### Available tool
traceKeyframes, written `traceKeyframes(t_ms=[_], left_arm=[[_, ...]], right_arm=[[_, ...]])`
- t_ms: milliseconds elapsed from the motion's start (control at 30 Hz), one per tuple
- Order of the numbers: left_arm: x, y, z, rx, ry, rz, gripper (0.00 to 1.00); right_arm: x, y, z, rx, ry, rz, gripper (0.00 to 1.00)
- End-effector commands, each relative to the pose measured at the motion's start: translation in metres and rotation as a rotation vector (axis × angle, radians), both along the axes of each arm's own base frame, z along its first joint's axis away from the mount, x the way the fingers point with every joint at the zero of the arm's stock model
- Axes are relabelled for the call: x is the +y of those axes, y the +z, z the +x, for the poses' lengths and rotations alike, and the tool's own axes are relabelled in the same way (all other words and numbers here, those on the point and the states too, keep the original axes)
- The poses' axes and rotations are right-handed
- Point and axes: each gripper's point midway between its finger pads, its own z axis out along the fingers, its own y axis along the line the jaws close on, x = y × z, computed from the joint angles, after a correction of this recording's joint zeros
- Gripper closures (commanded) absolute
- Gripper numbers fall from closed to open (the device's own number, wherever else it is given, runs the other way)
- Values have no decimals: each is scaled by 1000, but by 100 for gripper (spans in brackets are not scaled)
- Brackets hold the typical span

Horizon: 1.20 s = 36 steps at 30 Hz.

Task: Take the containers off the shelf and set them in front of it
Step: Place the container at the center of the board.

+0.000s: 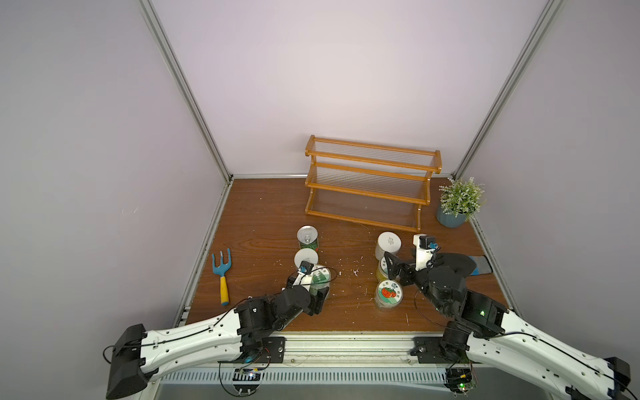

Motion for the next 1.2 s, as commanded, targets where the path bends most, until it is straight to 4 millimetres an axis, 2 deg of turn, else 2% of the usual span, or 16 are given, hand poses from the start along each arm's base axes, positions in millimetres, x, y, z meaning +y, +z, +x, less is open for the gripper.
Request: traceKeyframes(t_ms=[0, 167, 333, 600, 900, 967, 1167], left_arm=[[8, -13, -1, 23, 40, 14, 33], [17, -34, -3, 48, 66, 28, 33], [24, -46, -4, 49, 84, 21, 32], [22, -51, -4, 60, 81, 46, 17], [22, -50, -8, 84, 70, 44, 4], [21, -46, -8, 79, 67, 40, 0], [13, -23, -5, 49, 43, 28, 0]], right_arm=[[-1, 28, 2, -49, -5, 43, 1], [-1, 29, 1, -51, -5, 46, 1], [-3, 27, 1, -47, -10, 40, 1], [-3, 27, 2, -48, -12, 39, 1], [-5, 29, 0, -54, -15, 46, 1], [-5, 29, 0, -54, -13, 47, 1], [-4, 27, 1, -50, -12, 43, 1]])
